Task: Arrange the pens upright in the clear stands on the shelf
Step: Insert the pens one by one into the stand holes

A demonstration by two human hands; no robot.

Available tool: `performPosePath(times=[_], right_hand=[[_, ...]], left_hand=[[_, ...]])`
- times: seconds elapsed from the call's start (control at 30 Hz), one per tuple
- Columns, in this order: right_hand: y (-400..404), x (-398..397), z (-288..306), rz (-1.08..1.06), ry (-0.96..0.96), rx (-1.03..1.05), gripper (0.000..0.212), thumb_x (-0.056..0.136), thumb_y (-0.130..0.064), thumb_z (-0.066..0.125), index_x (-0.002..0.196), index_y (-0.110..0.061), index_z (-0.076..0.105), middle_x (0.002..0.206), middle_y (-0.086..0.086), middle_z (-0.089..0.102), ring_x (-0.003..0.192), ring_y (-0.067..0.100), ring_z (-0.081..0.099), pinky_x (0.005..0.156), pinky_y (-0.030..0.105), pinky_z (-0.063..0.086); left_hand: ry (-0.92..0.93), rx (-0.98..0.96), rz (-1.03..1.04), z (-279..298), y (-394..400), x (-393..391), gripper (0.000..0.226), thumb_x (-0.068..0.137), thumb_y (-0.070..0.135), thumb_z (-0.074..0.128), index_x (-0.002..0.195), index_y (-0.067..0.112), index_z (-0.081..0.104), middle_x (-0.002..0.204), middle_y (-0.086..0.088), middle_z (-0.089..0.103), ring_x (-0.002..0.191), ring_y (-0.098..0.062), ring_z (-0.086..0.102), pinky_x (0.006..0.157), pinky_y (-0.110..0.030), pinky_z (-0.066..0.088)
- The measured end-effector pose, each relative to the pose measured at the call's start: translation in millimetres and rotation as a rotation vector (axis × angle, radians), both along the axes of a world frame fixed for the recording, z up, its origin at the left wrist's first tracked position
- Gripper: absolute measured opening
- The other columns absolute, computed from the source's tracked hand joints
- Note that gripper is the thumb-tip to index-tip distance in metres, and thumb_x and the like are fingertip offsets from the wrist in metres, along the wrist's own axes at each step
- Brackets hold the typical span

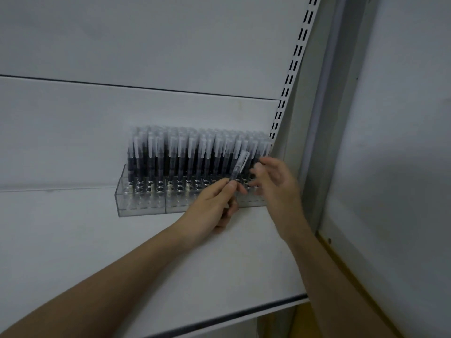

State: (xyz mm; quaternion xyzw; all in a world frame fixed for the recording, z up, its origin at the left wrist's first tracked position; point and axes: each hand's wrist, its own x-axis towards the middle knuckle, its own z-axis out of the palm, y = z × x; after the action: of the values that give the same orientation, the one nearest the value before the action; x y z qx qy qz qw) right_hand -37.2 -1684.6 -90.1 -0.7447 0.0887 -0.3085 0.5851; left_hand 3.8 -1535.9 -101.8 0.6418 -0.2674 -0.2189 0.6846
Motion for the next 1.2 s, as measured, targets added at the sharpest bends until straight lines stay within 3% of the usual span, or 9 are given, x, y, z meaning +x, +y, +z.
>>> performPosePath(times=[0.13, 0.23, 0.3, 0.37, 0.43, 0.57, 0.67, 0.93, 1.2], right_hand=[[22.6, -2.6, 12.8, 0.170, -0.046, 0.170, 0.009, 0.098, -0.014, 0.060, 0.104, -0.010, 0.066, 0.086, 0.006, 0.070, 0.068, 0.007, 0.064, 0.062, 0.019, 0.051], [34.7, -1.6, 29.1, 0.179, -0.041, 0.210, 0.005, 0.097, -0.011, 0.062, 0.099, -0.008, 0.065, 0.083, 0.005, 0.071, 0.071, 0.011, 0.067, 0.065, 0.021, 0.054], [45.4, 0.1, 42.2, 0.201, -0.040, 0.213, 0.001, 0.096, -0.011, 0.064, 0.096, -0.010, 0.064, 0.083, 0.004, 0.072, 0.076, 0.015, 0.069, 0.072, 0.026, 0.057], [61.4, 3.1, 56.1, 0.210, -0.068, 0.222, 0.005, 0.095, -0.010, 0.065, 0.092, -0.014, 0.063, 0.081, 0.002, 0.071, 0.076, 0.015, 0.069, 0.072, 0.027, 0.057], [81.4, 6.5, 69.1, 0.213, -0.082, 0.180, 0.008, 0.094, -0.008, 0.066, 0.091, -0.014, 0.061, 0.082, 0.005, 0.069, 0.071, 0.015, 0.068, 0.069, 0.028, 0.059], [121.9, 17.8, 84.1, 0.215, -0.094, -0.022, 0.012, 0.094, -0.013, 0.068, 0.093, -0.015, 0.057, 0.083, 0.008, 0.065, 0.070, 0.024, 0.068, 0.072, 0.042, 0.061], [145.0, 29.0, 86.8, 0.183, -0.087, -0.144, 0.017, 0.092, -0.019, 0.070, 0.086, -0.024, 0.054, 0.082, 0.004, 0.064, 0.076, 0.031, 0.069, 0.072, 0.050, 0.058], [163.6, 51.1, 78.0, 0.178, -0.074, -0.349, 0.016, 0.092, -0.022, 0.069, 0.094, -0.012, 0.056, 0.077, -0.002, 0.062, 0.065, 0.009, 0.058, 0.062, 0.030, 0.051], [160.3, 62.2, 85.1, 0.249, -0.065, -0.492, 0.013, 0.092, -0.015, 0.064, 0.088, -0.009, 0.054, 0.075, 0.001, 0.063, 0.066, 0.018, 0.060, 0.059, 0.031, 0.048]], left_hand=[[-0.007, 0.039, -0.059, 10.3, 7.4, -6.7, 0.030, 0.108, 0.030, 0.036, 0.102, 0.009, 0.056, 0.060, 0.000, 0.040, 0.046, -0.013, 0.024, 0.044, -0.021, 0.019], [-0.090, 0.111, -0.012, 27.9, 23.4, -6.2, 0.033, 0.107, 0.032, 0.037, 0.101, 0.009, 0.060, 0.069, -0.007, 0.051, 0.047, -0.016, 0.040, 0.044, -0.025, 0.036], [-0.193, 0.168, 0.082, 40.6, 43.1, -5.9, 0.039, 0.106, 0.037, 0.038, 0.105, 0.011, 0.066, 0.084, -0.011, 0.065, 0.063, -0.019, 0.059, 0.059, -0.032, 0.052], [-0.330, 0.172, 0.256, 46.2, 74.5, -8.7, 0.037, 0.105, 0.037, 0.038, 0.110, 0.018, 0.069, 0.098, -0.004, 0.071, 0.084, -0.011, 0.065, 0.079, -0.030, 0.052], [-0.462, 0.202, 0.464, 43.5, 115.0, -15.8, 0.031, 0.105, 0.035, 0.039, 0.114, 0.024, 0.067, 0.104, 0.009, 0.069, 0.095, -0.002, 0.062, 0.082, -0.019, 0.047], [-0.611, 0.759, 0.623, 5.5, 191.4, -16.2, 0.046, 0.100, 0.053, 0.035, 0.135, 0.029, 0.053, 0.137, 0.004, 0.056, 0.124, -0.017, 0.050, 0.101, -0.035, 0.040], [-0.622, 1.176, 0.527, -23.3, 211.7, -16.9, 0.056, 0.099, 0.060, 0.026, 0.148, 0.034, 0.037, 0.156, 0.005, 0.035, 0.145, -0.020, 0.027, 0.118, -0.052, 0.017], [-0.665, 1.211, 0.563, -25.0, 207.7, -15.2, 0.052, 0.098, 0.059, 0.035, 0.145, 0.038, 0.039, 0.155, 0.006, 0.034, 0.144, -0.020, 0.024, 0.117, -0.052, 0.015], [-0.599, 1.195, 0.613, -23.2, 209.0, -15.7, 0.080, 0.078, 0.079, 0.018, 0.142, 0.040, 0.046, 0.152, 0.012, 0.041, 0.143, -0.014, 0.030, 0.117, -0.049, 0.019]])
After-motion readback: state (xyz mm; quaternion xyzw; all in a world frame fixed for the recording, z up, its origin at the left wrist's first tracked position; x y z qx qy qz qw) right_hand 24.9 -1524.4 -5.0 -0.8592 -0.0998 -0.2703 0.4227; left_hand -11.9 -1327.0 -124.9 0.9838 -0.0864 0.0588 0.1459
